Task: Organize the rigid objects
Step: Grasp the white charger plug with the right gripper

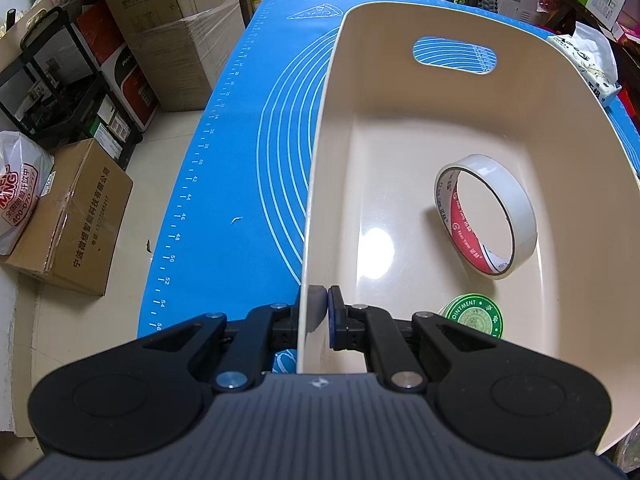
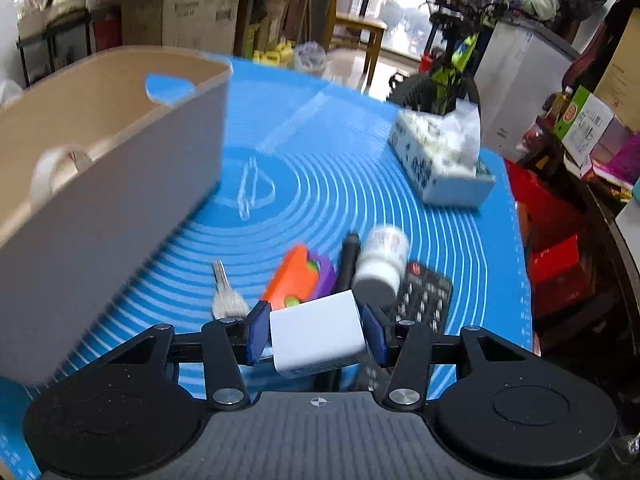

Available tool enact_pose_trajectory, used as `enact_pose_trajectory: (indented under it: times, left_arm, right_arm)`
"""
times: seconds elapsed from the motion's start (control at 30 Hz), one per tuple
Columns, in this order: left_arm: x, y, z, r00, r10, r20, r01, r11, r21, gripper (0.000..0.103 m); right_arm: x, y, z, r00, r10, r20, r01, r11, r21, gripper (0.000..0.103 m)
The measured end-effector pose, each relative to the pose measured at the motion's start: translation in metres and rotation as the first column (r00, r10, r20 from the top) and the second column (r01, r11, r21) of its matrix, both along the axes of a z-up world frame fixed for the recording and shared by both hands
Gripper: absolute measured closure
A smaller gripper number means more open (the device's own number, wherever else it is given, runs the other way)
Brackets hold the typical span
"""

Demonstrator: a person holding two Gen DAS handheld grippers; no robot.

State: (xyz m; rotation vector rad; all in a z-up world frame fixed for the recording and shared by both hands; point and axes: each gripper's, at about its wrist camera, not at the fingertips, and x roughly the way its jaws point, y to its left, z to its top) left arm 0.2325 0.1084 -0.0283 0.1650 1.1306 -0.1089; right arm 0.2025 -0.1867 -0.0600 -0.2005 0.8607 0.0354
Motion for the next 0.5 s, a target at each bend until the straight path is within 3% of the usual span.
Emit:
enact_pose_trajectory:
  times: [0.5]
  left_arm:
    - [-0.001, 0.0, 0.001, 1.0, -0.003, -0.003, 0.003, 1.0, 0.008, 0.093]
  right_arm:
    - [0.007, 0.045, 0.057, 0.985, 0.054, 0.166, -0.071, 0.993, 0.098, 0.048]
